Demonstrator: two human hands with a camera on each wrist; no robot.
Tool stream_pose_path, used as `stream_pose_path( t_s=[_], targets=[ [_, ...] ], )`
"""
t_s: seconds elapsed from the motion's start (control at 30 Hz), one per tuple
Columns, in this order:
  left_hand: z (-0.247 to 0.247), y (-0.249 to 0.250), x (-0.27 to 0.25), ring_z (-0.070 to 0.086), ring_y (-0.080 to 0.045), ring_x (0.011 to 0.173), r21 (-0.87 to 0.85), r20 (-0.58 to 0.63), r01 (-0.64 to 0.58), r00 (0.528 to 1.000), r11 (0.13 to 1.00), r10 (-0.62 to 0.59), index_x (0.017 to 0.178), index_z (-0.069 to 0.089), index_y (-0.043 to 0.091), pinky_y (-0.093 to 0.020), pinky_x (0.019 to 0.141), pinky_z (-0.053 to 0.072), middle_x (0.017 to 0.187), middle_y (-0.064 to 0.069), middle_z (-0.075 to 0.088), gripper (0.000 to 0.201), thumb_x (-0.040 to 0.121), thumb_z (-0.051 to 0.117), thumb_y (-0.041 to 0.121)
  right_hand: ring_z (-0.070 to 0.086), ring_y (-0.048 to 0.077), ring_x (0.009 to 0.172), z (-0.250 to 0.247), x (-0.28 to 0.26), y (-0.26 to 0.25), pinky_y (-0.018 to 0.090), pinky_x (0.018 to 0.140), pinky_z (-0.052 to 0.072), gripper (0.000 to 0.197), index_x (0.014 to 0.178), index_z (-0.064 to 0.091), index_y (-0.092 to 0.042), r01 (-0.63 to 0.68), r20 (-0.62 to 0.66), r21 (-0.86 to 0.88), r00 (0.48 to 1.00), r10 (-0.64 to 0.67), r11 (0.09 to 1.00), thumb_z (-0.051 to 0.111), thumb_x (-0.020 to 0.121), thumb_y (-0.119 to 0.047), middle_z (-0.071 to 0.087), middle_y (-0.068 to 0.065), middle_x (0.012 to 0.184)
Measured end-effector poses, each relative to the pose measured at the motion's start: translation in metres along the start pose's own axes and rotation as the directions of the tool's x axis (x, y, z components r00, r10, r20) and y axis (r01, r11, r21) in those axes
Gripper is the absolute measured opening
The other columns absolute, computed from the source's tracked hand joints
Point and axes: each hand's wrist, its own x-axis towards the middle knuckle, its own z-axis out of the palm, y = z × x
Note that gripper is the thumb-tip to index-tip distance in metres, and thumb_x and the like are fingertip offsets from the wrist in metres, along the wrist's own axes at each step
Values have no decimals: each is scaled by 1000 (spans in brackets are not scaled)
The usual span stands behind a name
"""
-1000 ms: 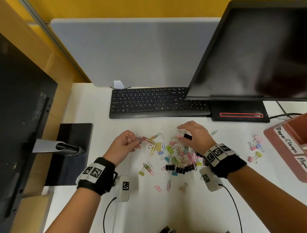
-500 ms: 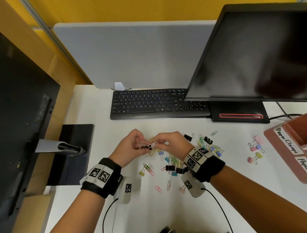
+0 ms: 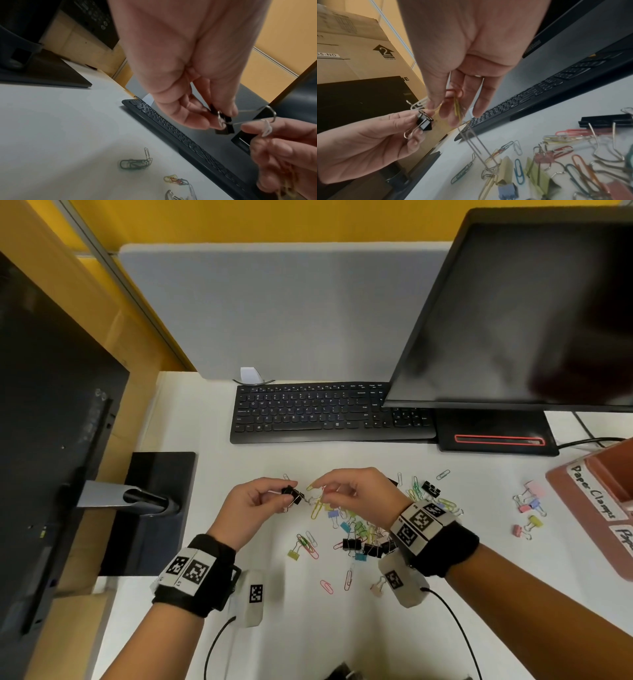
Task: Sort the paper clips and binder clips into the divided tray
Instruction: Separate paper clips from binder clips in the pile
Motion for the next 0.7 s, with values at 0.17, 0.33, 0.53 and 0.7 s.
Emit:
stream_pose_path(
  t_s=[0.17, 0.33, 0.53, 0.7],
  targets=[
    [1, 1, 1, 66, -9, 70, -19, -49, -37, 998, 999, 36, 99, 70, 11, -13, 68, 51, 79, 1, 75, 23, 82, 64, -2, 68, 17, 82, 5, 1, -3, 37, 85, 56, 27, 105, 69, -23, -9, 20, -33, 1000, 9, 999, 71, 80, -31, 70, -1, 92],
    [2, 2, 3, 66, -10, 75, 9, -93, -63, 994, 998, 64, 98, 70, 10, -14, 71, 52, 86, -9, 73, 20, 82, 65, 0, 66, 14, 90, 9, 3, 0, 38, 88, 54, 18, 101, 71, -21, 59, 37, -29, 998, -58, 998, 65, 85, -25, 71, -1, 98],
    [3, 1, 0, 65, -27, 83, 101, -52, -141, 988, 985, 147, 93, 72, 16, -31, 81, 53, 95, -13, 69, 21, 80, 67, 1, 69, 16, 88, 10, 9, 2, 42, 88, 55, 7, 87, 74, -20, -29, -67, 179, 997, 42, 983, 72, 80, -21, 73, 1, 90],
    [6, 0, -3, 62, -12, 82, 361, -44, -321, 932, 876, 359, 93, 73, 19, -24, 78, 53, 92, 2, 65, 19, 79, 70, 6, 69, 21, 90, 13, 7, 0, 47, 86, 56, 3, 80, 74, -21, -80, -1, 290, 996, 84, 954, 72, 79, -20, 74, 7, 86]
  ],
)
